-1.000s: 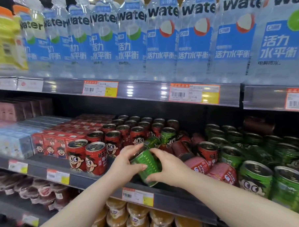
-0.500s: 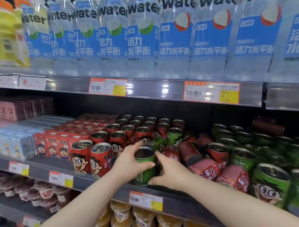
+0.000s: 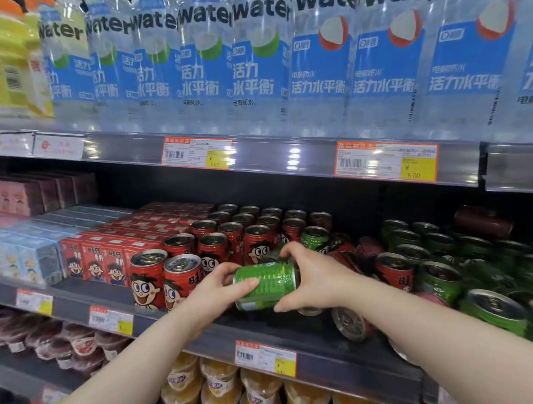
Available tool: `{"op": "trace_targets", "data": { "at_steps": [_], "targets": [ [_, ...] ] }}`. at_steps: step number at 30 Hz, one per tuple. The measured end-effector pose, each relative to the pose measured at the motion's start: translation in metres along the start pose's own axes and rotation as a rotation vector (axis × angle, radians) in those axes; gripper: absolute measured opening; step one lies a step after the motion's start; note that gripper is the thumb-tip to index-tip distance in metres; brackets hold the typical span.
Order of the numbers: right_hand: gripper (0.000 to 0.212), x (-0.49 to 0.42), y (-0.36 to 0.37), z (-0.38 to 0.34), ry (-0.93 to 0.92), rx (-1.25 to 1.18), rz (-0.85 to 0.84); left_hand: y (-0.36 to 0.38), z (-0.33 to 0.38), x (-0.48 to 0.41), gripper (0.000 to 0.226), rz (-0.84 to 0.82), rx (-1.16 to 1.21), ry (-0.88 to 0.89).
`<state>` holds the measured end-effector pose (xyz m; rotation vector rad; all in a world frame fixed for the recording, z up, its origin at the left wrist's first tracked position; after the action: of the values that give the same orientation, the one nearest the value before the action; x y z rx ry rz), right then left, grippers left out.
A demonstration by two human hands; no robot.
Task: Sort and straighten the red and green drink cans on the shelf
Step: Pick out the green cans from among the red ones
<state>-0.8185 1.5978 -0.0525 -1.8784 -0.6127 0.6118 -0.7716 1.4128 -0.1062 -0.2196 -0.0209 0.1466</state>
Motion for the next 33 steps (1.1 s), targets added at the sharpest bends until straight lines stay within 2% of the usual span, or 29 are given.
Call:
{"op": "trace_targets", "data": {
  "at_steps": [2, 6, 8, 10, 13, 18, 21, 25, 28, 30, 33],
  "targets": [
    [0.080, 0.000, -0.009, -0.001, -0.026, 0.013, -0.013, -0.002, -0.004, -0.002, 0.059, -0.033, -0.135, 0.042],
    [0.069, 0.005, -0.016, 0.001, -0.065, 0.110, -0.077, 0.016, -0.009, -0.005, 0.028, -0.129, -0.268, 0.103],
    [0.065, 0.009, -0.011, 0.008, -0.029, 0.090, -0.072, 0.029, -0.007, -0.007, 0.029, -0.166, -0.285, 0.139],
    [0.068, 0.015, -0.006, 0.013, -0.009, 0.043, -0.042, 0.039, -0.004, -0.009, 0.040, -0.194, -0.266, 0.152],
    [0.074, 0.028, -0.006, 0.025, -0.016, 0.032, 0.067, 0.053, 0.003, -0.010, 0.058, -0.210, -0.212, 0.191],
    [0.064, 0.049, -0.044, 0.039, 0.050, -0.113, 0.331, 0.078, 0.034, -0.009, 0.031, -0.091, -0.024, 0.380],
    [0.055, 0.068, -0.080, 0.046, 0.107, -0.144, 0.450, 0.098, 0.046, -0.013, 0.022, -0.033, -0.022, 0.440],
    [0.058, 0.100, -0.112, 0.072, 0.237, -0.091, 0.514, 0.126, 0.052, -0.014, 0.032, -0.029, -0.130, 0.493],
    [0.034, 0.127, -0.126, 0.090, 0.335, -0.092, 0.514, 0.147, 0.056, -0.014, 0.022, -0.057, -0.195, 0.489],
    [0.041, 0.142, -0.137, 0.103, 0.401, -0.065, 0.534, 0.160, 0.058, -0.013, 0.019, -0.094, -0.289, 0.482],
    [0.048, 0.157, -0.148, 0.119, 0.479, -0.036, 0.540, 0.181, 0.064, -0.008, 0.029, -0.140, -0.511, 0.519]
  ]
}}
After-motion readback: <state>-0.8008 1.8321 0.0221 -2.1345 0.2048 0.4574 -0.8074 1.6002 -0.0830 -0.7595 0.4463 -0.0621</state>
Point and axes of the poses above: each hand's wrist, its own x-axis away from the middle knuckle, its own y-axis out of the palm, z = x × y, the point moved 1 cm from there along -x, towards the middle knuckle, and after that the axes turned 4 degrees about -y, right-handed, at the moved point
